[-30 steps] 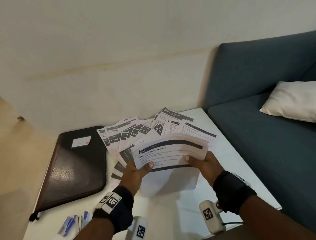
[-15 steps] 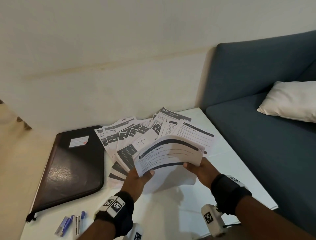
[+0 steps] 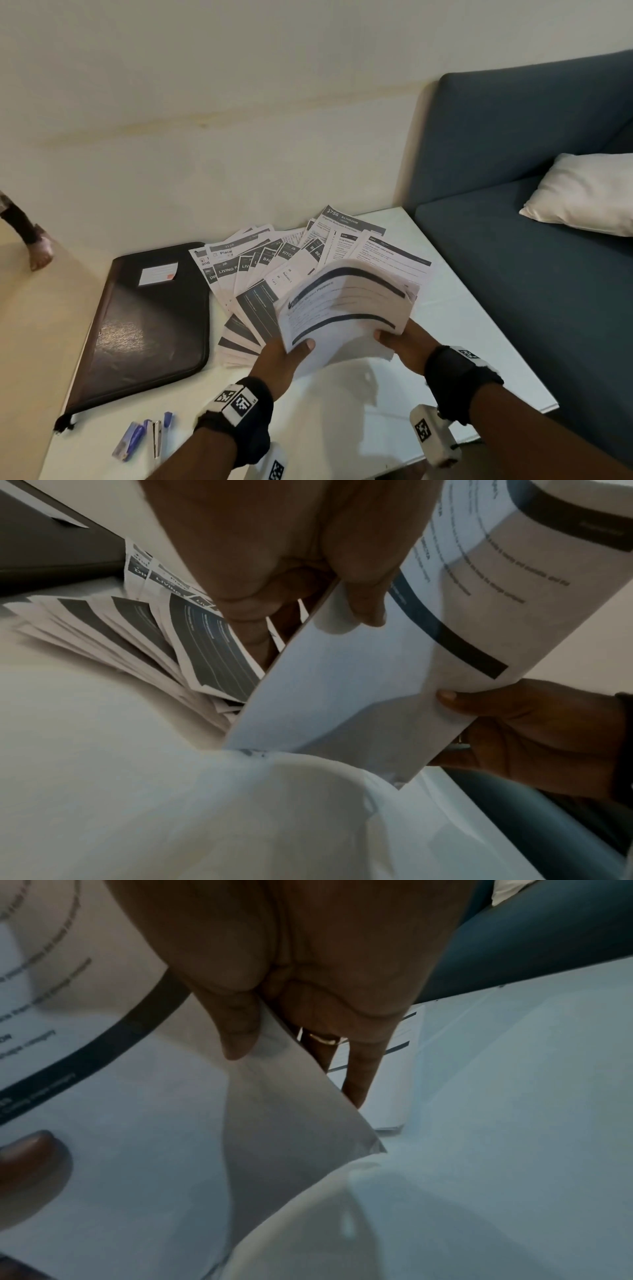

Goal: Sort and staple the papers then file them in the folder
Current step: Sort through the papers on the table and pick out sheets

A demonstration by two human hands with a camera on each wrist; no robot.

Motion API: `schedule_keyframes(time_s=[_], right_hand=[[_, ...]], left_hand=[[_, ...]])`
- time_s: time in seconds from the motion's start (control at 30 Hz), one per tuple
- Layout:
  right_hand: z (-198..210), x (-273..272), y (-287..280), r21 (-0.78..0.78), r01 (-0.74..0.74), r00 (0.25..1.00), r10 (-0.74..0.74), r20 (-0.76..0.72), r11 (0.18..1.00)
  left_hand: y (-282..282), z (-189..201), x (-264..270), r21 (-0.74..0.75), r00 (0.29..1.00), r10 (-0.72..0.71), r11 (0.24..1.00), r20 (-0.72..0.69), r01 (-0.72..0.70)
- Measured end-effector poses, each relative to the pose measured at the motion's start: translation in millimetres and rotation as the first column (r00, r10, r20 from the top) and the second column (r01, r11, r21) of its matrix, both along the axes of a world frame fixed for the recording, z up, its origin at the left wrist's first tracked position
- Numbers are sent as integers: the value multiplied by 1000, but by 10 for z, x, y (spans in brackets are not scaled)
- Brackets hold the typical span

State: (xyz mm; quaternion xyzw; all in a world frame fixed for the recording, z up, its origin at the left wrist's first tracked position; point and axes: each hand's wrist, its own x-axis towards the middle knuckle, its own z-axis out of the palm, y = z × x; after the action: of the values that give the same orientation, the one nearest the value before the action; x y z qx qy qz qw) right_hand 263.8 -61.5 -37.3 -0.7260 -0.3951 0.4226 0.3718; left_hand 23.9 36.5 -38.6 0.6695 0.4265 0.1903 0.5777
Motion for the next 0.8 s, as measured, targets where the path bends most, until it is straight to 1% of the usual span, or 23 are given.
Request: schedule_keyframes(time_s=[0.07, 0.1, 0.17, 0.23, 0.27, 0.33, 0.4, 0.47, 0.53, 0.6, 0.67, 0.8], right_hand=[[40, -5, 37, 30, 14, 1000, -13, -16, 999], [55, -14, 42, 36, 7, 1000, -7, -14, 999], [10, -28, 18, -23, -30, 999, 30, 11, 999], [-111, -41, -23, -115, -75, 995, 81, 52, 991], [-156, -47, -37, -146, -86, 993, 97, 69, 986], [-180, -51, -25, -159, -80, 992, 94, 83, 984], [-91, -51, 23, -112, -31, 996, 39, 77, 993], [54, -77, 95, -24, 59, 998, -59, 26, 998], [199, -135, 154, 61, 153, 988, -153, -8, 986], [277, -194, 176, 105, 237, 971, -231, -65, 966], [313, -242, 194, 134, 283, 958, -272, -92, 950], [391, -299, 228, 178, 280, 959, -265, -103, 944]], left_hand=[[35, 36, 19, -7, 998, 47, 999, 33, -46], [42, 40, 15, -10, 998, 44, 999, 34, -44], [39, 3, -20, -24, 1000, -4, 1000, -5, 3], [5, -56, -66, -61, 997, -57, 997, -54, 54], [-2, -91, -91, -73, 996, -64, 996, -66, 59], [14, -101, -116, -97, 997, -9, 995, -76, 2], [76, -79, -102, -118, 995, 81, 989, -63, -88], [156, -37, -98, -139, 981, 195, 971, -23, -196], [199, 32, -80, -180, 962, 270, 949, 36, -260], [182, 86, -46, -267, 944, 321, 919, 76, -291], [131, 157, -24, -330, 926, 361, 893, 112, -308], [101, 274, -17, -399, 887, 421, 858, 188, -322]])
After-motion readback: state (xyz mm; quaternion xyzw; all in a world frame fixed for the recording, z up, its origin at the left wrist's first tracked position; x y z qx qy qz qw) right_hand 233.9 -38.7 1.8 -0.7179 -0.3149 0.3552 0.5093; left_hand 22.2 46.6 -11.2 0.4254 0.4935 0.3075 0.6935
